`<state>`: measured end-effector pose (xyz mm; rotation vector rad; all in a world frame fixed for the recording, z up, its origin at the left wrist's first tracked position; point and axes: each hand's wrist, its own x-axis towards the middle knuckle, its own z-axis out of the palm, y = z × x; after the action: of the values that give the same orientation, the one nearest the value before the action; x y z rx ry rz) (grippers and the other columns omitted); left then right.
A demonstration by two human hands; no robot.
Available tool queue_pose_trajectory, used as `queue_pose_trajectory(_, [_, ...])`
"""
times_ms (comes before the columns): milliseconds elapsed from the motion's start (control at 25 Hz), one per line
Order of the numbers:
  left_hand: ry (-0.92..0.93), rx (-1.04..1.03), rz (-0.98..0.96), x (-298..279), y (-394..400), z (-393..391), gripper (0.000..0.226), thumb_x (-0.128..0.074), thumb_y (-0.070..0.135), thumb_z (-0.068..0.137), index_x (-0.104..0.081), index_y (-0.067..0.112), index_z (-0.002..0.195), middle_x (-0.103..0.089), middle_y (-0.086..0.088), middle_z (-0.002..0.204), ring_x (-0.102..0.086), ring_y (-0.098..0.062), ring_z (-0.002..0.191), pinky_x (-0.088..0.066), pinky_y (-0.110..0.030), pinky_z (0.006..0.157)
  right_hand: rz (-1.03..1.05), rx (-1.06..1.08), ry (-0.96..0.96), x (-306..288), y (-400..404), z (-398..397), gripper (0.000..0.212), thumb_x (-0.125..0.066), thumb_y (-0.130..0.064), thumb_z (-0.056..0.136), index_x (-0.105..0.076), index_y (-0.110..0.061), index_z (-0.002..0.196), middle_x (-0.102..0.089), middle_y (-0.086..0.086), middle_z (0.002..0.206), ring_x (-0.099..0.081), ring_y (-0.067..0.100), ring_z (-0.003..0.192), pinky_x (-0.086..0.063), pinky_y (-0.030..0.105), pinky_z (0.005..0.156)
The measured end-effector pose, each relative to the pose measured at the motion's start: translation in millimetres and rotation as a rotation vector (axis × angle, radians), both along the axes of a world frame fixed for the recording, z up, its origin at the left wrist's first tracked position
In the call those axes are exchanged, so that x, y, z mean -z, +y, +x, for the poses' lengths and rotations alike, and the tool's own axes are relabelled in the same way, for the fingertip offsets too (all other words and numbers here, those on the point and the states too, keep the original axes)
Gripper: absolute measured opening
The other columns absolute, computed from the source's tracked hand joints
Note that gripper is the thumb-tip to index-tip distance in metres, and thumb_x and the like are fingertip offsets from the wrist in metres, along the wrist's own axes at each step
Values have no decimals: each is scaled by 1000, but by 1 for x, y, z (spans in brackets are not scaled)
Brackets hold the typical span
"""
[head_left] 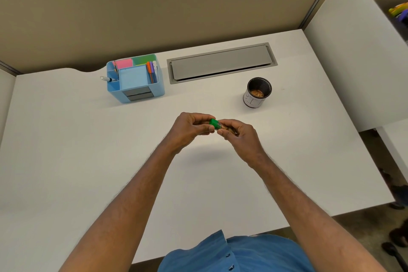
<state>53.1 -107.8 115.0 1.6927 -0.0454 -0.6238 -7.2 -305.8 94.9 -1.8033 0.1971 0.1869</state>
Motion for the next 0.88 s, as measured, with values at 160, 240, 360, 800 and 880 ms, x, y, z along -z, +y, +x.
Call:
queue_pose_trajectory(160, [-27, -32, -5, -3, -4, -3, 36, -76, 4, 88, -71, 4, 123, -79, -9, 105, -78, -20, 94, -62, -27, 83, 13, 31, -23, -1, 1, 0, 26, -76, -25, 91, -76, -29, 117, -80, -15, 105, -73, 3, 100, -59, 27, 89])
queue_pose_trajectory(240, [-34, -38, -6, -5, -5, -3, 35, -77, 3, 87, -72, 7, 122, -79, -9, 105, -78, -20, 96, -62, -27, 84, 22, 54, -28, -1, 2, -1, 26, -78, -25, 90, -76, -31, 115, -80, -14, 103, -73, 5, 99, -60, 28, 88])
queue_pose_trajectory(360, [-32, -7, -13, -7, -7, -4, 34, -76, 5, 88, -74, 14, 121, -79, -6, 107, -77, -19, 98, -62, -28, 85, 63, 64, -36, -3, 2, -1, 26, -80, -24, 88, -73, -33, 112, -78, -14, 103, -72, 4, 97, -58, 21, 83])
queue_pose_trajectory(800, [13, -18, -63, -9, -10, -7, 37, -73, 0, 90, -72, 9, 126, -77, -14, 113, -77, -25, 99, -62, -29, 86, 39, 13, -23, -4, -3, 0, 26, -76, -30, 92, -71, -28, 118, -76, -10, 107, -72, 8, 103, -62, 33, 91])
queue_pose_trajectory(880, [31, -2, -69, -10, -10, -6, 38, -71, 1, 91, -70, 9, 129, -77, -14, 113, -78, -23, 97, -61, -24, 82, 33, 7, -9, -4, -4, 0, 25, -74, -32, 93, -74, -29, 118, -78, -11, 105, -72, 6, 101, -62, 35, 93])
